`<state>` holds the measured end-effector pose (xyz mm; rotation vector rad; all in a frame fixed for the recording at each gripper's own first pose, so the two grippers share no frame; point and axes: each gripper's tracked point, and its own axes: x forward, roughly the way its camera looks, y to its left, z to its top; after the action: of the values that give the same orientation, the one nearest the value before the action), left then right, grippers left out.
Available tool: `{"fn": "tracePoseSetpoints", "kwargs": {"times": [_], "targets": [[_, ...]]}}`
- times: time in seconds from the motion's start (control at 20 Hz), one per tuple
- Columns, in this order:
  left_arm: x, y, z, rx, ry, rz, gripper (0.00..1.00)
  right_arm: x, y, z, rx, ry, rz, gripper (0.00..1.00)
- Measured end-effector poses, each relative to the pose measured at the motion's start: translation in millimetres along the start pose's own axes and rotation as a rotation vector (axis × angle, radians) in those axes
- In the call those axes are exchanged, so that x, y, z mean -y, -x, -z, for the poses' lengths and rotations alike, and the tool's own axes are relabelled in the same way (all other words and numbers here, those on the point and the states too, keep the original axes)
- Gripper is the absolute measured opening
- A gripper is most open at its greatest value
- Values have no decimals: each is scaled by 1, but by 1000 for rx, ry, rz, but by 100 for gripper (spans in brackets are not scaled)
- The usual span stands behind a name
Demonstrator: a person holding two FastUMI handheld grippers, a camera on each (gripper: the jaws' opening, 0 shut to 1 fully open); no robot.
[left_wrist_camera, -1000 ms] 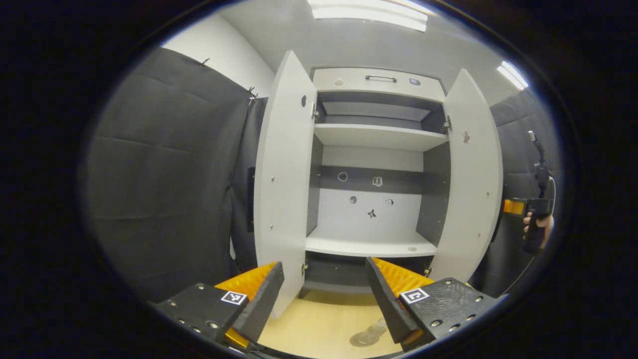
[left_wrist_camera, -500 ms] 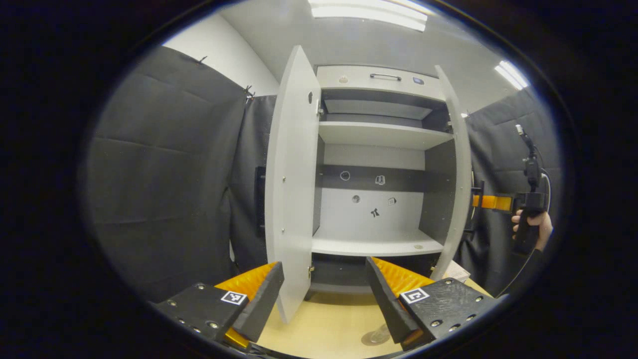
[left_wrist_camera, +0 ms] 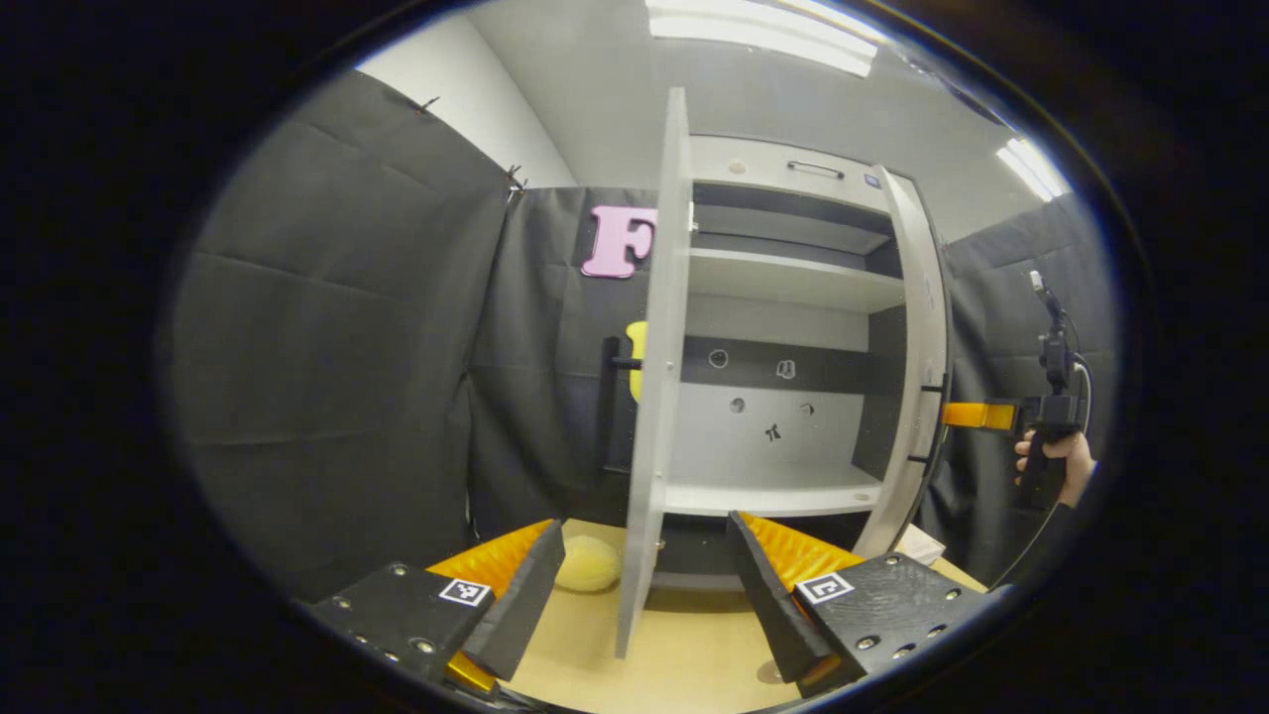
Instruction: Grasp the bottle in the cabinet with the left hand and place it on the coaster, then close the right door with the right hand and the left door with the left hand.
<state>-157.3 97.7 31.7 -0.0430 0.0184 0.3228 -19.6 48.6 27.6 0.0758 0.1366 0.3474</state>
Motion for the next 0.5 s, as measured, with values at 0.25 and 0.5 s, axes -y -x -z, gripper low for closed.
{"fn": "tracePoseSetpoints", "kwargs": {"times": [0.25, 0.5], "targets": [[-71, -22, -10, 7, -12, -24, 95, 5, 5, 20, -7, 34, 86, 96], [-112, -50, -24, 40, -24, 30, 95, -6, 5, 48, -46, -44, 137, 97]]}}
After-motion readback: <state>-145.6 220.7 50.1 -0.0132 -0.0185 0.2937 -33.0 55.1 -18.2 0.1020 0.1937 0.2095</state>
